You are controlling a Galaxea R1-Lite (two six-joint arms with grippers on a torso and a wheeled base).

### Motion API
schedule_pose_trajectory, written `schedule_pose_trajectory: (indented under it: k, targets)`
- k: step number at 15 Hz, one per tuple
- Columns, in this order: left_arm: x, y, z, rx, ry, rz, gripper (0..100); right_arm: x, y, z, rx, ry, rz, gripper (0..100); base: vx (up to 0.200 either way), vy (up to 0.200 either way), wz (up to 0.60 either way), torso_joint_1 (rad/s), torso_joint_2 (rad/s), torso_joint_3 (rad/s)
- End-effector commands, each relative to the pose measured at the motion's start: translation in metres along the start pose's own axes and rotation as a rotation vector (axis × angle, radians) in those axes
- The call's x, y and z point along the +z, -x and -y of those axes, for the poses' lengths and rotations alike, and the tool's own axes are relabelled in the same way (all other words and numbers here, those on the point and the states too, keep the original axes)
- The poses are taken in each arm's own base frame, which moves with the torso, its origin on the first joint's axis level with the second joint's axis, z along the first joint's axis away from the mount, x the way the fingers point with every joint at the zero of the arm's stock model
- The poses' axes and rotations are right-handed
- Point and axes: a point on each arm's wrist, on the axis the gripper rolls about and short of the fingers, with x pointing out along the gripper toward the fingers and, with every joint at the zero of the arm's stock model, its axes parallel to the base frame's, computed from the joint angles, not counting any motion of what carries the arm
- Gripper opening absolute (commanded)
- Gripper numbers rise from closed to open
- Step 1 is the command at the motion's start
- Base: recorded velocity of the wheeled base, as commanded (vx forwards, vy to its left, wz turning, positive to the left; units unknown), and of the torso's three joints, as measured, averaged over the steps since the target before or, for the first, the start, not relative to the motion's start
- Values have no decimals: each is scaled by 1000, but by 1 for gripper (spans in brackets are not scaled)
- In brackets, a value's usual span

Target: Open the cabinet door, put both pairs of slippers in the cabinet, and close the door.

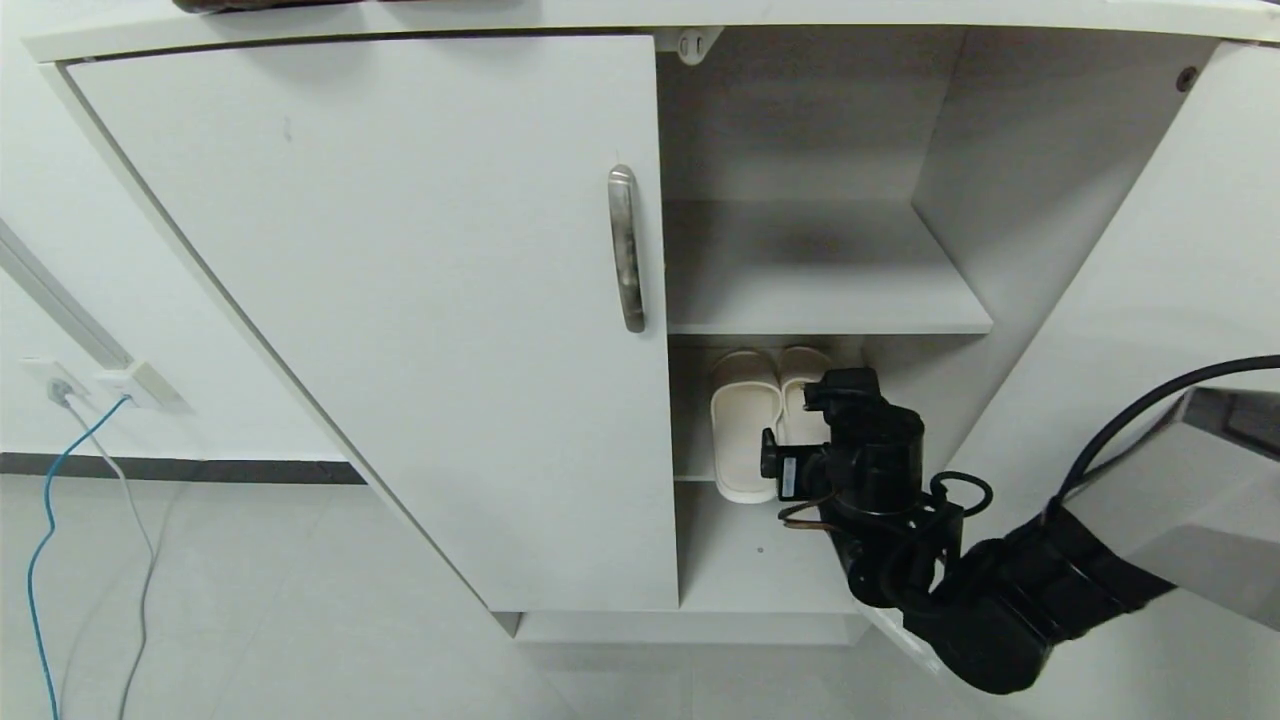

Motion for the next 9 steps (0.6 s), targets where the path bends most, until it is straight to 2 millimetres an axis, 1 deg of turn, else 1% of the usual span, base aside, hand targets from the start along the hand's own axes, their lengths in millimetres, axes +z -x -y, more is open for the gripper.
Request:
schedule_pose_trajectory:
  k: [1,2,9]
  targets:
    - [0,0,0,0,0,-1,0,12,27,2,41,-14,7,100,0,0,0,0,0,0]
    - [0,0,0,0,0,-3,0,11,29,1,47,-11,4,100,0,0,0,0,0,0]
    - [0,0,0,0,3,-3,0,9,34,-2,61,-5,-1,100,-200,0,0,1,2,3]
